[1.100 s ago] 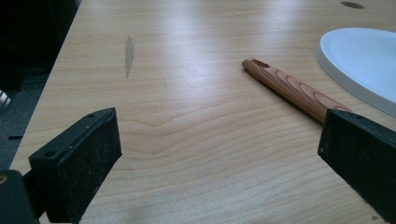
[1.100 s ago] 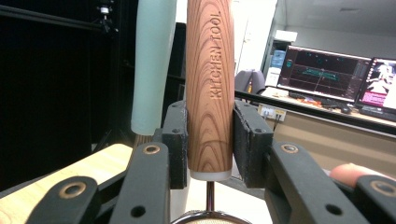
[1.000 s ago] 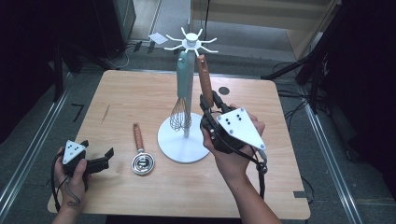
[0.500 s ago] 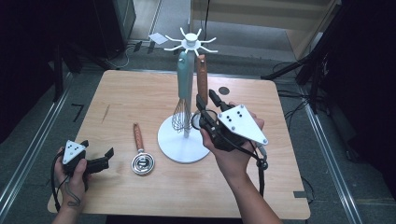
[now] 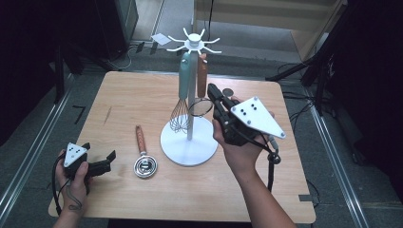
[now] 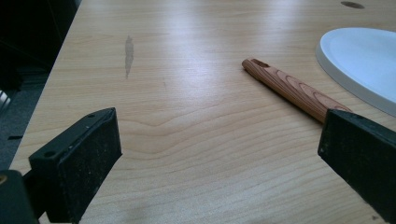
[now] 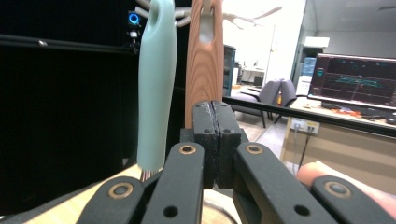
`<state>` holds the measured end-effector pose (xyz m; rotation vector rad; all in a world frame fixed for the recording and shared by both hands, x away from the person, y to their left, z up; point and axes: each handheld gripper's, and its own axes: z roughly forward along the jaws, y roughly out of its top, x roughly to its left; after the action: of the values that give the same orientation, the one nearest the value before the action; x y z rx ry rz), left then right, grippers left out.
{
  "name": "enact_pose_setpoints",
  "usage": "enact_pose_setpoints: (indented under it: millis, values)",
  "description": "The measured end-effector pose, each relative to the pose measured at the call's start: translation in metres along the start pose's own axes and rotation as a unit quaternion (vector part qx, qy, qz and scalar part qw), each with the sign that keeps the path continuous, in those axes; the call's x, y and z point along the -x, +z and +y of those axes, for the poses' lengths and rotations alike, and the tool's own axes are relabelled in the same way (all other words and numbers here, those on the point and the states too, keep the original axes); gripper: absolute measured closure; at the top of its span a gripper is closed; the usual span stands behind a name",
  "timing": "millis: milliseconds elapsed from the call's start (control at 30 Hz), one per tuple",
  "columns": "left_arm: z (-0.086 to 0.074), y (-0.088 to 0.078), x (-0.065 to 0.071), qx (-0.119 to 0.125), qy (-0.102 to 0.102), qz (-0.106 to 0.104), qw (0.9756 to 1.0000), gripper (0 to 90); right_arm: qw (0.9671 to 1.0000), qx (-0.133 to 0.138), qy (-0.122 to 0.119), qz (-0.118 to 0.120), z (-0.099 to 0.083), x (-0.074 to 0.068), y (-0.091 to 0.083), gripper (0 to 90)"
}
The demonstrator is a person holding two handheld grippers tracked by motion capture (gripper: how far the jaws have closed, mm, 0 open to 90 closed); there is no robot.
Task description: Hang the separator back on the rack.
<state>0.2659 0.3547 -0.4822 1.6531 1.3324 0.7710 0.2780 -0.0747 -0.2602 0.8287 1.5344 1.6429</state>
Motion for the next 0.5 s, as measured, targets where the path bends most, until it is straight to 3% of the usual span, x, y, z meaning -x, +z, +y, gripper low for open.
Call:
enact_pose_setpoints:
  millis: [500]
  values:
    - [0.000, 0.000, 0.000, 0.000, -0.001, -0.001, 1.0000, 0.0, 0.9994, 0.032, 0.004, 0.014, 0.042, 0.010, 0.019, 90.0]
